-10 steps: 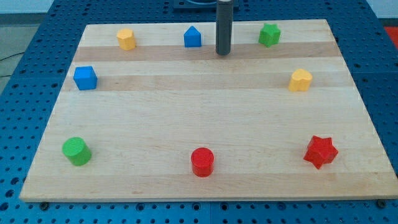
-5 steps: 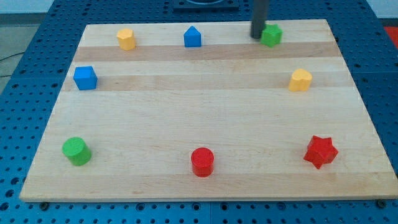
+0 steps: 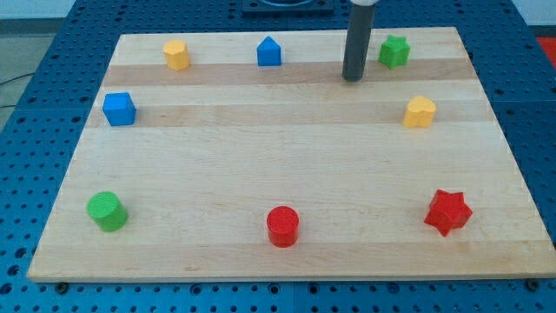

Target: Move the yellow heart towards the center of the board

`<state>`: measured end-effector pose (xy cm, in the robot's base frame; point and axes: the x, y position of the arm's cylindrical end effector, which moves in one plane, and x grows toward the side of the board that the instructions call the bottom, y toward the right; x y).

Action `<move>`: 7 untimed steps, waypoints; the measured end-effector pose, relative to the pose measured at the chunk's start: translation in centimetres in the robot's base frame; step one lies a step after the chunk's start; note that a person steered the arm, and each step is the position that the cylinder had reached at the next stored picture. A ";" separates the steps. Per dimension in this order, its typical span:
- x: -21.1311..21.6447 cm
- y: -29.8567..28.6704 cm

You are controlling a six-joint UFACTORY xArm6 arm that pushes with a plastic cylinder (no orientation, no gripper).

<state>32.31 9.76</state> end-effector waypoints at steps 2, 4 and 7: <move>9.4 0.7; 12.9 13.0; 8.1 -3.1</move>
